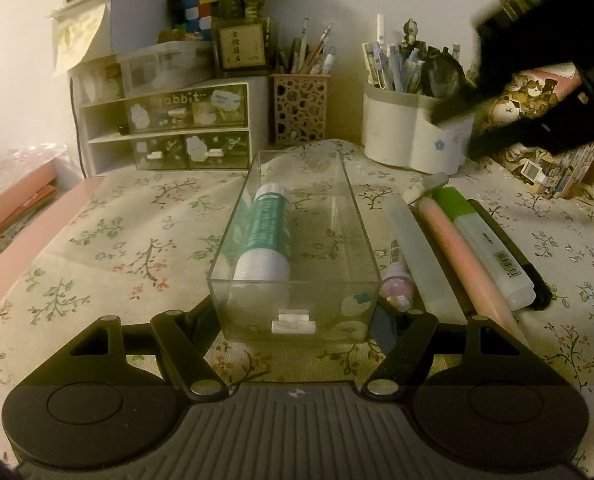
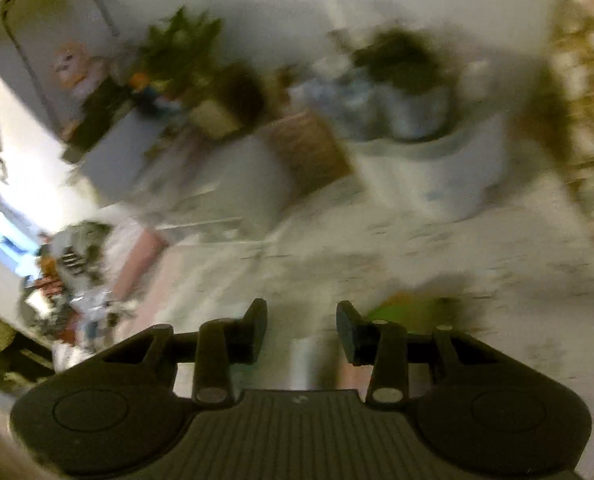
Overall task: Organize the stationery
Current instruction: 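Carry the glue stick into the clear box and open the right tool, then grasp the green-capped white highlighter with the right tool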
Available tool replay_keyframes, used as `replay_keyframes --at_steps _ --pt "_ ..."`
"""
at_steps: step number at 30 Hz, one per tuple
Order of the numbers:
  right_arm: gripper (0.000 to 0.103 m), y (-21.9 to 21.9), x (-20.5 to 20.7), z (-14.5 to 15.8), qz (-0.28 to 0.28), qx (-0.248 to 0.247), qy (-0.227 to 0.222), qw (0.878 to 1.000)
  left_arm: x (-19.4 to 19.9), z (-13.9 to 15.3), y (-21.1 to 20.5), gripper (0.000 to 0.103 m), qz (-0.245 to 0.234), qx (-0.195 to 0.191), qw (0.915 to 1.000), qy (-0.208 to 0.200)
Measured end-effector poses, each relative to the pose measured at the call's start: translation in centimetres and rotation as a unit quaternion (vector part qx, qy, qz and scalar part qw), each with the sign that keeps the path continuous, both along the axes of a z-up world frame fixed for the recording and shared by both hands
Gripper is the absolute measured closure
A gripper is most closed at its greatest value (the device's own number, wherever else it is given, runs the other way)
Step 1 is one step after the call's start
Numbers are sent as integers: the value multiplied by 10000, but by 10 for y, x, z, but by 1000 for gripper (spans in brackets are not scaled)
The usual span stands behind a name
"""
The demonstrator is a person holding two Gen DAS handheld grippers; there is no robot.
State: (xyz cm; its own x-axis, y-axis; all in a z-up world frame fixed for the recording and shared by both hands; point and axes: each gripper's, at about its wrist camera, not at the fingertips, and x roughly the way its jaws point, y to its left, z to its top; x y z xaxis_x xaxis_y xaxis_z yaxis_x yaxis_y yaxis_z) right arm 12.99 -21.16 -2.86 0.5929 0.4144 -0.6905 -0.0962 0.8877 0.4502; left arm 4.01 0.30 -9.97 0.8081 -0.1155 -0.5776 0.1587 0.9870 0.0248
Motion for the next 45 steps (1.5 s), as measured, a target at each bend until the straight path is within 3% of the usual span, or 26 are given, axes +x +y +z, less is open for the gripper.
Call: replay_keyframes --at_steps 5,10,19,20,21,26,33,45 --pt "66 -13 -7 -20 -176 -459 215 9986 -1 0 1 31 7 -16 10000 0" --pt "66 -21 -15 -27 -256 -513 211 9981 -1 0 1 31 10 -16 10000 2" --pt "66 10 -23 -43 234 -1075 213 9937 -5 -1 0 31 81 -3 10000 -38" --pt "67 13 -25 -44 250 -1167 94 9928 -5 -1 0 31 77 4 10000 -45" --pt "79 14 -25 -43 220 -1210 75 9924 -5 -1 0 31 68 4 10000 -48" --pt "81 18 -26 -38 257 -1373 59 9902 -5 -1 0 31 61 -2 10000 -56" --pt "81 12 -28 -38 -41 -1158 89 9932 -5 0 0 31 52 0 10000 -64" --pt "81 0 -31 -23 -417 -237 35 9988 -5 -1 0 31 35 1 10000 -61"
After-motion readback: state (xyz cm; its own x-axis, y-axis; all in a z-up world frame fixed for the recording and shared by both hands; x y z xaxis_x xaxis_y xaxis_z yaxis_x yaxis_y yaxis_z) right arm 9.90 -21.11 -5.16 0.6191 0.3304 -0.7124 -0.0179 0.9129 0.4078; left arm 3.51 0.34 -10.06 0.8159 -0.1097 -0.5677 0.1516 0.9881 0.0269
